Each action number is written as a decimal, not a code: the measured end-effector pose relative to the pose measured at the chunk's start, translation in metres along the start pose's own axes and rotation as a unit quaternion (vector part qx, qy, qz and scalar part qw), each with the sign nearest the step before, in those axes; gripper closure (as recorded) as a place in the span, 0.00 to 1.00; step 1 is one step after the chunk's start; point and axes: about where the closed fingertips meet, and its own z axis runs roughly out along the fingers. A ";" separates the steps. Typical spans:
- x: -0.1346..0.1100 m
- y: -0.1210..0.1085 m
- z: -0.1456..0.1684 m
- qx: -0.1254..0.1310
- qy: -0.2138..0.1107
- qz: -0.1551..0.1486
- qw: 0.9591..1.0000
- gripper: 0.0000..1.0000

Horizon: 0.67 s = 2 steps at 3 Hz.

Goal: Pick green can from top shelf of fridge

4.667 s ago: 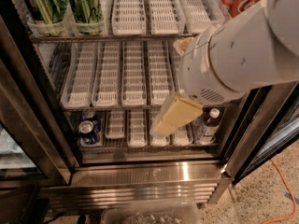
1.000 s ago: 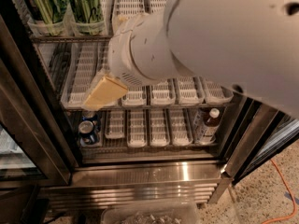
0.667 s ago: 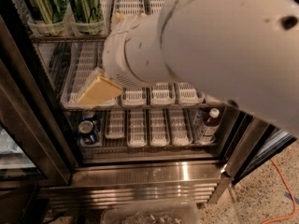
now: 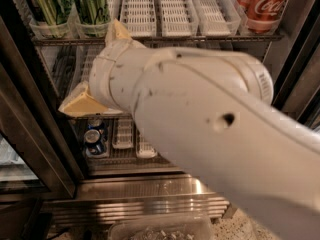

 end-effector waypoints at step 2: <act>-0.001 -0.037 -0.017 0.108 -0.054 0.081 0.989 0.00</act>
Offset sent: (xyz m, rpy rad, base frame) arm 0.0531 -0.0136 0.0295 0.3951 -0.0853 -0.2525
